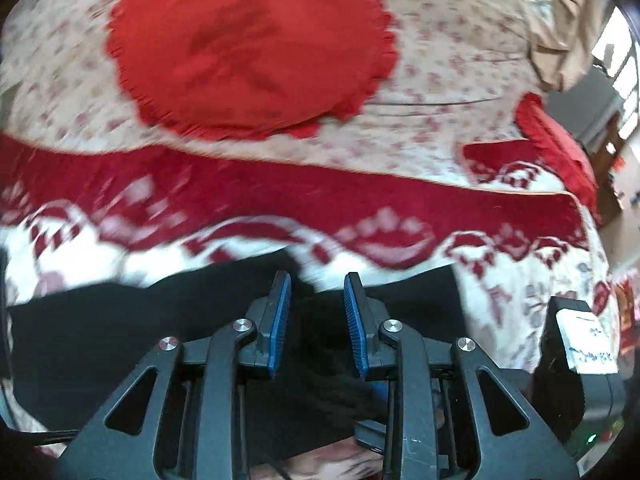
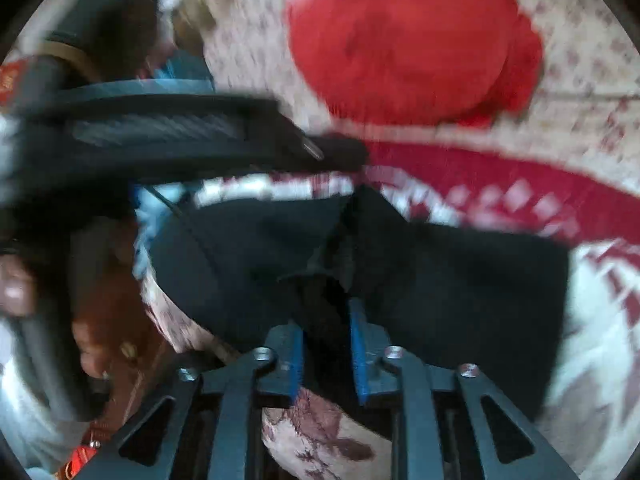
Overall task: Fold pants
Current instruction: 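Lift the leg end with the left gripper and fold it onto the waistband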
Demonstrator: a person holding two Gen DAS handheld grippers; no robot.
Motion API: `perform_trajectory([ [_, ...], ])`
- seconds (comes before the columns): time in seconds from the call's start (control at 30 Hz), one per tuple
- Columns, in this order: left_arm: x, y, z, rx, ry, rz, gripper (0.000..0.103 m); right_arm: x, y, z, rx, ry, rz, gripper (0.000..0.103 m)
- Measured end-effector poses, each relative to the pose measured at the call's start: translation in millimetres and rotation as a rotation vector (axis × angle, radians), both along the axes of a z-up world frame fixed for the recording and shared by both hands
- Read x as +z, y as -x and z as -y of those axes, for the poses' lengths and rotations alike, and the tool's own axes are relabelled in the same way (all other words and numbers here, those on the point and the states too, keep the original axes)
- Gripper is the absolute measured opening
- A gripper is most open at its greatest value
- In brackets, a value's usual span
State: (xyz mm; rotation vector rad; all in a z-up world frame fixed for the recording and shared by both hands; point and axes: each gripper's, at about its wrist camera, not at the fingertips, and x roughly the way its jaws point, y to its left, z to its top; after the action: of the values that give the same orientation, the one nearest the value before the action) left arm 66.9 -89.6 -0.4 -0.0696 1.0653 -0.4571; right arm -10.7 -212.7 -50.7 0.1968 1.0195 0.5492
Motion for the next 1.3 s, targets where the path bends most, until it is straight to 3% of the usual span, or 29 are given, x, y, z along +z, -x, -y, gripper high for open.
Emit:
perform_trajectory([
  [0.13,-12.9,7.8,-34.4,0.064,0.021,-0.042,0.030,15.0,11.6,12.9,0.021,-0.107,0.016,0.034],
  [0.2,-15.9,12.7,-39.8,0.076,0.043,-0.056,0.032,26.9,16.5,39.8,-0.041,-0.176,0.037,0.035],
  [0.23,-17.4,15.7,-40.9,0.078,0.055,-0.062,0.039,30.7,21.6,53.4,-0.081,-0.184,0.048,0.035],
  [0.33,-21.9,27.1,-32.2,0.068,0.085,-0.088,0.053,27.0,15.6,84.6,-0.202,-0.094,0.046,0.035],
  [0.4,-26.8,29.8,-22.6,0.059,0.075,-0.102,0.053,22.5,8.3,93.6,-0.245,-0.039,0.022,0.035],
  [0.53,-42.7,34.0,2.3,0.049,-0.009,-0.110,0.053,8.1,0.7,103.2,-0.260,-0.035,0.000,0.035],
  [0.67,-46.2,34.2,17.6,0.053,-0.057,-0.072,0.053,-4.2,-6.6,99.6,-0.242,0.004,-0.042,0.035],
  [0.73,-46.6,32.9,22.6,0.040,-0.044,-0.079,0.024,-1.0,-6.5,101.5,-0.244,-0.004,-0.046,0.035],
  [0.8,-44.6,31.0,23.2,0.041,-0.036,-0.087,0.018,-0.1,-4.4,102.3,-0.247,-0.009,-0.046,0.035],
  [1.0,-20.8,33.1,-1.1,0.076,0.000,-0.024,0.016,14.2,-4.9,88.8,-0.217,0.010,-0.018,0.035],
  [1.13,-37.8,24.9,-10.6,0.120,-0.036,-0.056,0.015,12.4,-17.8,71.6,-0.188,0.034,-0.019,0.035],
  [1.3,-45.0,21.6,-13.5,0.124,-0.021,-0.069,0.016,-4.4,-35.7,60.8,-0.179,0.051,-0.058,0.035],
])
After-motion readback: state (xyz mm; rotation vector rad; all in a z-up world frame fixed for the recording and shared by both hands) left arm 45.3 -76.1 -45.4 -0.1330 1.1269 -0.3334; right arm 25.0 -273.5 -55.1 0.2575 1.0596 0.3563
